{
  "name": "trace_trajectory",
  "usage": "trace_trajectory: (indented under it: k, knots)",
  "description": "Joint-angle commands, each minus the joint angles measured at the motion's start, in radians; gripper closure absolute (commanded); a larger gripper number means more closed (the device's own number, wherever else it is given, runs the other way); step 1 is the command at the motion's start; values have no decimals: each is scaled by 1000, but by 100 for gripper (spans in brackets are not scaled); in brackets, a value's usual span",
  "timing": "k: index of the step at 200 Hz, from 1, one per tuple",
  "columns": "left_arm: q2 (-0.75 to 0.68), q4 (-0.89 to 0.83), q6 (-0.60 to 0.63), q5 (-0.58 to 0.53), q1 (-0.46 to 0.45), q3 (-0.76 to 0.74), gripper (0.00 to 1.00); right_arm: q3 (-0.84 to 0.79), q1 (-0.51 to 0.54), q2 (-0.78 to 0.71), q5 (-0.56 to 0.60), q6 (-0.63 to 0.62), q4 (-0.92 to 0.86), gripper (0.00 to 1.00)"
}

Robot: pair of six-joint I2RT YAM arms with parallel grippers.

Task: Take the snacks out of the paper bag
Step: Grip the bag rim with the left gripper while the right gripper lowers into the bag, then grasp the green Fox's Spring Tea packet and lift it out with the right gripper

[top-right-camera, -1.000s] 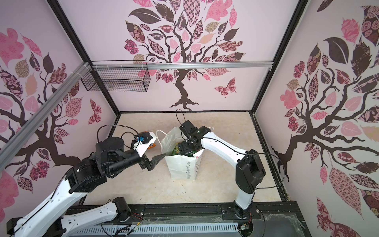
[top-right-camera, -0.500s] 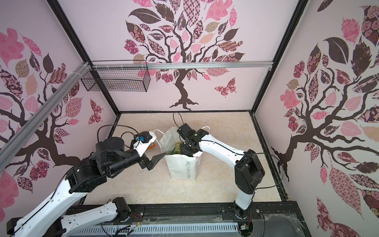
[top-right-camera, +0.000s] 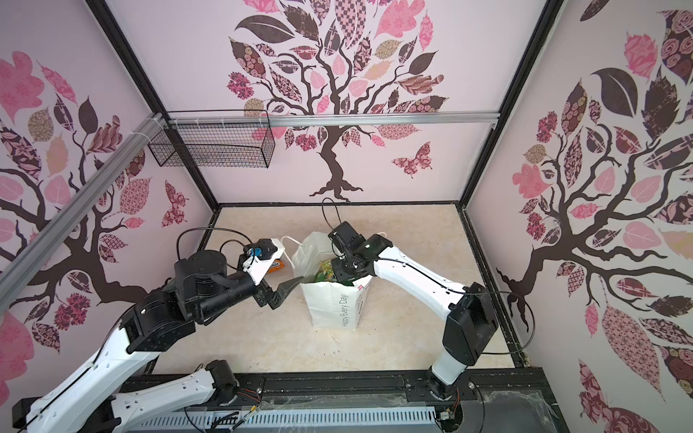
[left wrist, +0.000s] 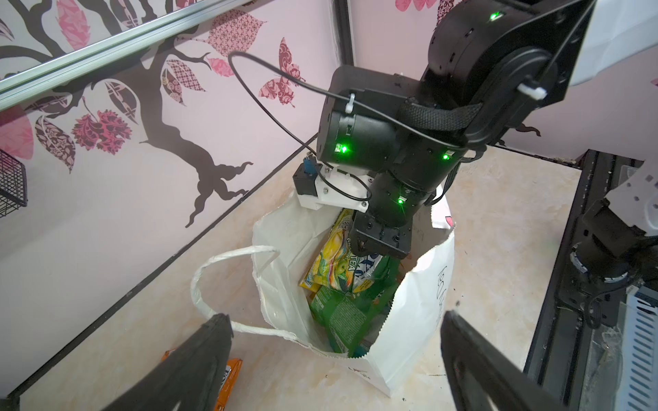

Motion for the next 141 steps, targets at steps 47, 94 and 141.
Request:
trace_trajectory:
  k: [47,94,141]
  knots:
    - [-13,36,-12,-24,-2,-24,7,42,1,-158,-18,20,54,98]
    - [-16,41,-15,-26,-3,-17,7,66,1,-234,-13,27,87,99]
    - [-17,57,-40,-21,-3,-10,7,98,1,-294,-15,39,114,99]
